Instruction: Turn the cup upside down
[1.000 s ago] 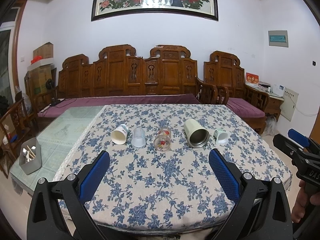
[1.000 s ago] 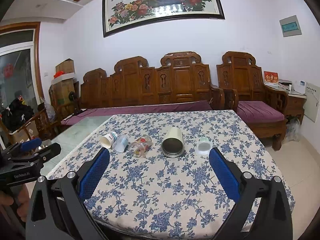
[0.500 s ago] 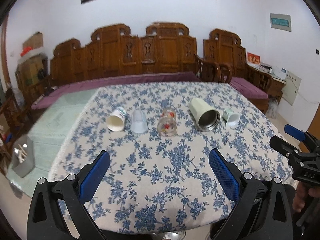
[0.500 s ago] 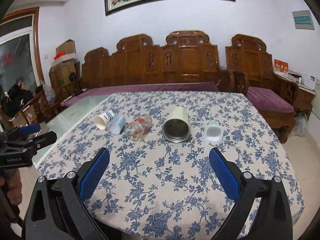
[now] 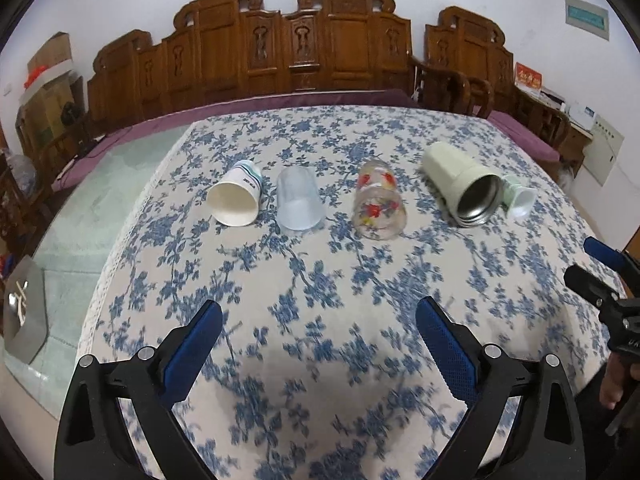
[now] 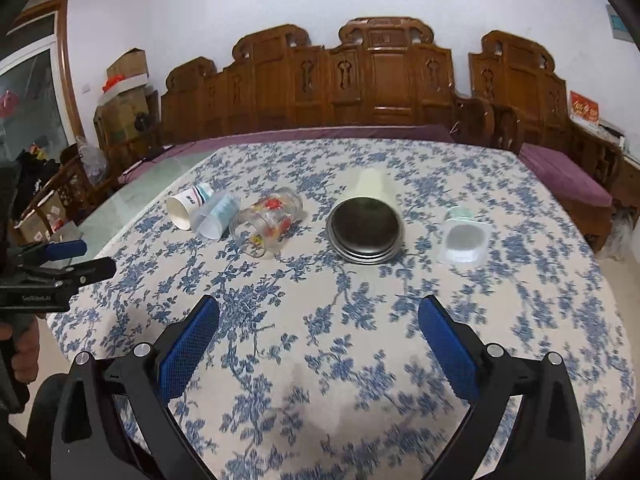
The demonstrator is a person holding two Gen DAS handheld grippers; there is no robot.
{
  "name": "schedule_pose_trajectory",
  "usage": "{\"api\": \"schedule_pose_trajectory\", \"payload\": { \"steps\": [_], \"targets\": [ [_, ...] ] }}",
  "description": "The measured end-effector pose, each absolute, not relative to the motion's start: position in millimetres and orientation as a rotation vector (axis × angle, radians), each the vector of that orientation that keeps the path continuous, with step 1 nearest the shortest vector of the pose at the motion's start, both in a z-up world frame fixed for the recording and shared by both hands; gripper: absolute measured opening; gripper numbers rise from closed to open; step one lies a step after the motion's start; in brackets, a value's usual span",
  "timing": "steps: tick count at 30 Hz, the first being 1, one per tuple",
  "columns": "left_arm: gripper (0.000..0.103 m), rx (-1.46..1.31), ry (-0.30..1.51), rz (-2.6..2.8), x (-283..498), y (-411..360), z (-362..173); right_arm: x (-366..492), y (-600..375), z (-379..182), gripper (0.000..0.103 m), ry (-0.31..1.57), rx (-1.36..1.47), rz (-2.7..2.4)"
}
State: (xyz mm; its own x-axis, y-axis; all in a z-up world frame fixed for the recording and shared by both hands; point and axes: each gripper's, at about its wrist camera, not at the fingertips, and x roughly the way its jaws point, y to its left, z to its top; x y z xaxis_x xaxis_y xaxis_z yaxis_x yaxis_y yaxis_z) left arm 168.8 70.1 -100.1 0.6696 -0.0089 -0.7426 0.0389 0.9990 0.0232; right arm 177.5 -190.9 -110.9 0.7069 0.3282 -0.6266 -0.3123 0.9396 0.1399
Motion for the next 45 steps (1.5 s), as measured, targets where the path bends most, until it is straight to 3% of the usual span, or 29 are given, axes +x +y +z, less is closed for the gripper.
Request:
{"api": "schedule_pose_trajectory", "payload": {
  "steps": [3, 5, 22, 25, 33, 36, 45],
  "targets": [
    [0.093, 0.055, 0.851, -0.032, 192, 73, -103, 194, -178, -117, 0.100, 0.712, 0.021, 0.380],
    [0.084, 0.073, 0.866, -0.040, 212, 72, -104, 205, -169, -121, 0.100, 0.717, 0.015, 0.396],
    [0.070, 0.077, 1.046, -0.037, 361, 80, -145, 229, -148, -151, 0.099, 0.737, 0.046, 0.444],
    [0.063, 0.085, 1.086, -0.027, 377, 79, -154, 227, -153, -152, 0.099, 0.737, 0.057, 0.449],
    [0.062, 0.129, 1.179, 0.034, 405, 78, -172, 223, -164, -152, 0.099, 0.737, 0.088, 0.460],
    [0.054, 0.121, 1.203, 0.034, 408, 79, -176, 221, -166, -152, 0.099, 0.741, 0.087, 0.456],
    [0.053, 0.146, 1.130, -0.006, 373, 68, -149, 216, -181, -145, 0.099, 0.734, 0.092, 0.421]
  ]
}}
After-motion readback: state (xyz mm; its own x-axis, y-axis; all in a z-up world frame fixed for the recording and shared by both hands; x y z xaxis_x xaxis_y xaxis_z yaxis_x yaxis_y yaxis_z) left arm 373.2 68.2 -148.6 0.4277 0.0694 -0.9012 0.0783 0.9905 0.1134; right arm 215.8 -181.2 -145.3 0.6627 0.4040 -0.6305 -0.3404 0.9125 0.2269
